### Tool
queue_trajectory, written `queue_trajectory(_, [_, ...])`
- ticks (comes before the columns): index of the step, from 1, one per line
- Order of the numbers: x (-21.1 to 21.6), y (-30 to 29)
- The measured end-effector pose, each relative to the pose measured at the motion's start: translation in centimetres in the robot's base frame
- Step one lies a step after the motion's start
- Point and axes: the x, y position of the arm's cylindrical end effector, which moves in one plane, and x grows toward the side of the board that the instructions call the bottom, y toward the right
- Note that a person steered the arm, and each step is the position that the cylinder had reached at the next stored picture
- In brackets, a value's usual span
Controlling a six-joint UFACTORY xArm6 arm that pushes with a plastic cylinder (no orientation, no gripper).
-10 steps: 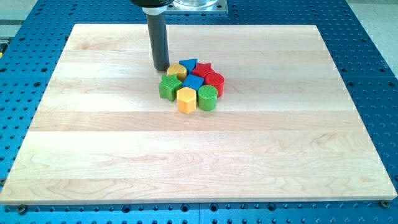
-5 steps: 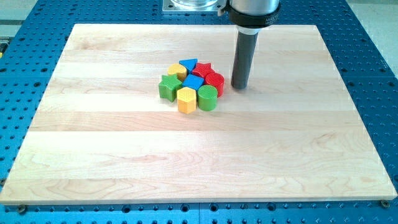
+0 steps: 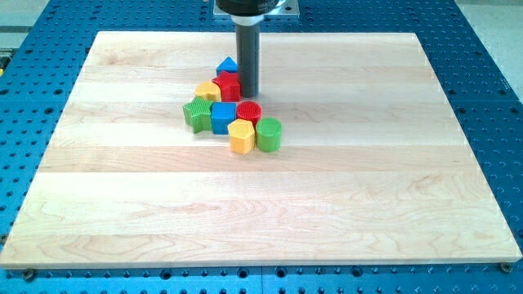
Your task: Separate the yellow heart from the group of blocks
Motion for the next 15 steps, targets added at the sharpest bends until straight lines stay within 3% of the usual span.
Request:
queue_trajectory(1, [-0.7, -7.2])
queue_trajectory(2, [-0.3, -4.9])
queue_trajectory(3, [2.9, -3.2])
queue_trajectory(5, [2.6, -14.4])
queue_trajectory(6, [3.1, -12.9])
queue_trajectory(7, [3.3, -7.5])
queue_trajectory(8, [7.0, -11.0])
queue_trajectory(9, [6.3, -17.6])
queue_trajectory(10, [6.0, -19.2])
queue_trajectory(12, [10.1, -18.8])
queue_trajectory(14, [7.3, -22.6])
queue_trajectory(15, [11.6, -22.1])
